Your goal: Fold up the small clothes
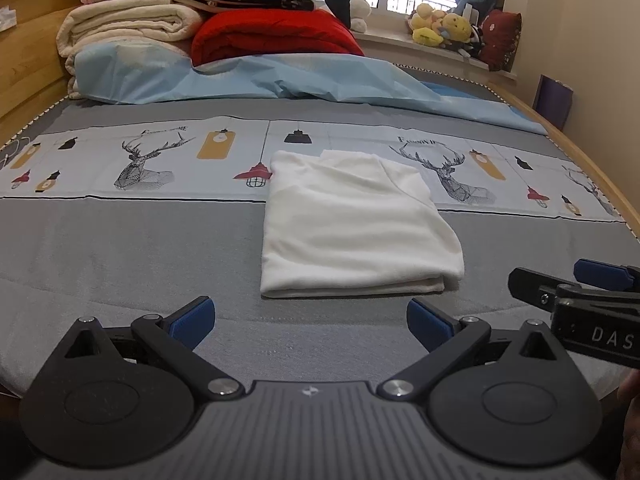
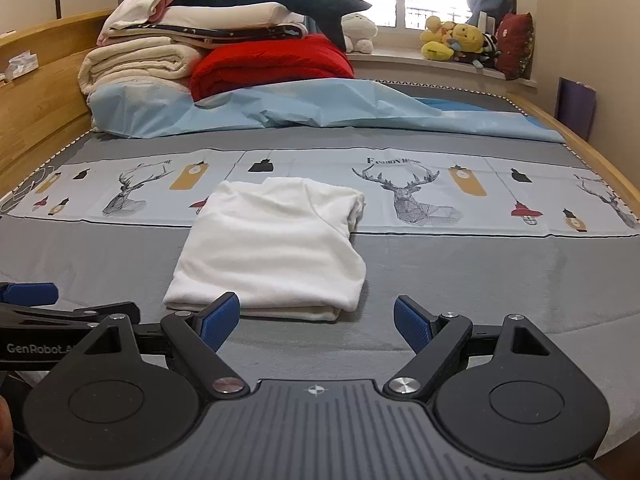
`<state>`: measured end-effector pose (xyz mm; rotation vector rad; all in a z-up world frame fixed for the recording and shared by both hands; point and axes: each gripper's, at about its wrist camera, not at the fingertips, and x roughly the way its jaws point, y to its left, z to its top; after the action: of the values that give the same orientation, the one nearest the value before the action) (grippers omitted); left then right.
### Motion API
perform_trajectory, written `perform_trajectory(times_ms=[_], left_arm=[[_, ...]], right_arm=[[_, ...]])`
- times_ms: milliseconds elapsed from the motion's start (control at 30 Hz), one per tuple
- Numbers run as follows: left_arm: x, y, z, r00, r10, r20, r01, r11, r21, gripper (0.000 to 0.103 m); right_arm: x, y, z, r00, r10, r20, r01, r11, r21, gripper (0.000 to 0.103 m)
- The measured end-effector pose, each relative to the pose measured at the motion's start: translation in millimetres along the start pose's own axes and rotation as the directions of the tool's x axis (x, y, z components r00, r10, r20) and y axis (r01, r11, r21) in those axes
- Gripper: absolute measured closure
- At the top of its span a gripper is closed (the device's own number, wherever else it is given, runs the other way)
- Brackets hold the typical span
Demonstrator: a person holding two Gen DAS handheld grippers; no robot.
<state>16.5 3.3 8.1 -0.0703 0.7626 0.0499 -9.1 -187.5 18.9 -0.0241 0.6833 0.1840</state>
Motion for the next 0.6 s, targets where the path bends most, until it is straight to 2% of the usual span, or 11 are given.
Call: perform_trajectory(times_ms=[600], left_arm=[[0.3,-2.5,-1.3,1.0,-0.009,-0.002,0.009,1.0,0.007,0.001]], right_arm=[[-3.7,9.4,-0.1,1.0,0.022,0.001,-0.022,0.999,-0.03,0.018]])
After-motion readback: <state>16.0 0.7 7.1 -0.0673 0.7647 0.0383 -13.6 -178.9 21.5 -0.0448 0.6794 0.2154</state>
